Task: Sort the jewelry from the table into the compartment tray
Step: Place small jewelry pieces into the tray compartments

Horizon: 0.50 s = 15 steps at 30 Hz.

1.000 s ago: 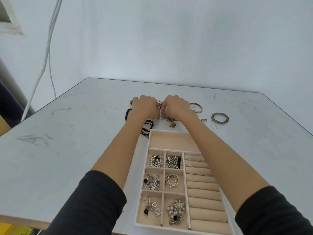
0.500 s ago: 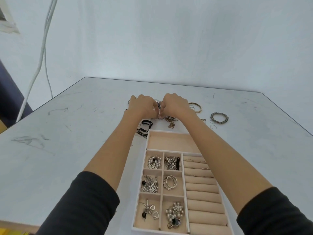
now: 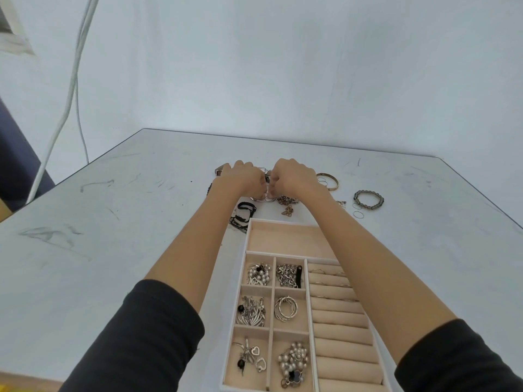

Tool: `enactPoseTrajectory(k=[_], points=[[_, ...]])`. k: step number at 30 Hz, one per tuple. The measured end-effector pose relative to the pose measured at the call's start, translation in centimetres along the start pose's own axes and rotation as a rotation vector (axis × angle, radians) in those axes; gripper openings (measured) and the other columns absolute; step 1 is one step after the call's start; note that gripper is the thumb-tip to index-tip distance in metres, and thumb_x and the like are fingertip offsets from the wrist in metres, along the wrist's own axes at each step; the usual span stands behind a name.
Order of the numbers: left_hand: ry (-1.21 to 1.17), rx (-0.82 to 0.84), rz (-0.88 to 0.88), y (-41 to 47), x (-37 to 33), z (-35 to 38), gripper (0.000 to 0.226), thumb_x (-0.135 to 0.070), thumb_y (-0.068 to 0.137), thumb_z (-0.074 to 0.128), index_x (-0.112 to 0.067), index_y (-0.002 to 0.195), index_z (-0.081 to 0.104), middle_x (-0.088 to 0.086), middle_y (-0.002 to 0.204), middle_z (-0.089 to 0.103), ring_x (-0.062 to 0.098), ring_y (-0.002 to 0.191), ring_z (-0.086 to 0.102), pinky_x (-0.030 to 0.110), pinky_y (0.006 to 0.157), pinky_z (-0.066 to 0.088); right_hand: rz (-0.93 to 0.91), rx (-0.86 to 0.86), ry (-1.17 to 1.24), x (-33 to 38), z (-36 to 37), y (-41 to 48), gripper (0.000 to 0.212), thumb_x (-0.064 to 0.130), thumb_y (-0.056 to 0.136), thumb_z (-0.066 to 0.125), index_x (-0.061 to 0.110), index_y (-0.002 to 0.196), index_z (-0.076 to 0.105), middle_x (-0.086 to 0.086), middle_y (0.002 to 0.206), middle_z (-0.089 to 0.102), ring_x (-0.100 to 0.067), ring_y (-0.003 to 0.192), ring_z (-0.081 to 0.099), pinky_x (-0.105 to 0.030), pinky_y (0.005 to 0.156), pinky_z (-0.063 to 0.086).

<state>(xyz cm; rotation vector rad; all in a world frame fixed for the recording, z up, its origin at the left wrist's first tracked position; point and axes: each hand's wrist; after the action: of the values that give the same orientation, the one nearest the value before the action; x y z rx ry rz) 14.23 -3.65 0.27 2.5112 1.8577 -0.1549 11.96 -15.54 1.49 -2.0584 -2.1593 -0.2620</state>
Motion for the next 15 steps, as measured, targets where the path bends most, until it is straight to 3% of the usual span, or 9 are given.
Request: enactPoseTrajectory(k=[3,8,12,15], points=[[0.025,0.03,-0.006,0.1,-0.1,-0.2,0.031,-0.028,0.088,0.055,-0.024,0.119,0.06,0.005,0.132,0.046,0.026,0.128,0.033,0.044,0.107,0.026,-0.005,0.012,0.022,-0.2,0.1,0.2,0.019,0.018,0.077,0.074,0.015,0.096,0.071,-0.004,0.101,0.068,-0.026,0.093,0.062,-0.029,0.067,0.039],[0.028,0.004,0.01,0.0,-0.2,0.1,0.029,-0.029,0.091,0.052,-0.024,0.118,0.06,0.005,0.131,0.047,0.027,0.127,0.034,0.044,0.107,0.025,0.003,0.029,0.126,-0.9,0.1,0.1,0.018,0.015,0.077,0.073,0.013,0.094,0.074,-0.004,0.089,0.067,-0.021,0.081,0.057,-0.024,0.057,0.036],[0.022,-0.022,0.051,-0.1,-0.1,0.0,0.033,-0.033,0.089,0.058,-0.036,0.121,0.055,0.002,0.13,0.049,0.025,0.127,0.035,0.044,0.105,0.026,0.006,0.032,0.155,-0.9,0.2,0.3,0.021,0.013,0.077,0.069,0.006,0.096,0.074,-0.007,0.086,0.067,-0.02,0.076,0.055,-0.029,0.064,0.043],[0.038,-0.056,0.06,-0.3,0.0,-0.1,0.027,-0.035,0.086,0.062,-0.042,0.112,0.057,0.0,0.125,0.052,0.023,0.124,0.037,0.042,0.1,0.027,0.007,0.023,0.163,-1.1,0.3,0.3,0.018,0.01,0.076,0.071,0.007,0.093,0.075,-0.009,0.091,0.07,-0.021,0.076,0.057,-0.031,0.067,0.047]])
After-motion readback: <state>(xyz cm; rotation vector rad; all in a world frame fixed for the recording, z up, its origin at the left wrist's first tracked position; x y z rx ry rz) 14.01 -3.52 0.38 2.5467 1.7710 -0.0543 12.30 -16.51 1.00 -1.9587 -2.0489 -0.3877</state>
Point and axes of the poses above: each hand's wrist, its own y-axis towards the middle knuckle, its own z-axis out of the palm, x = y × z
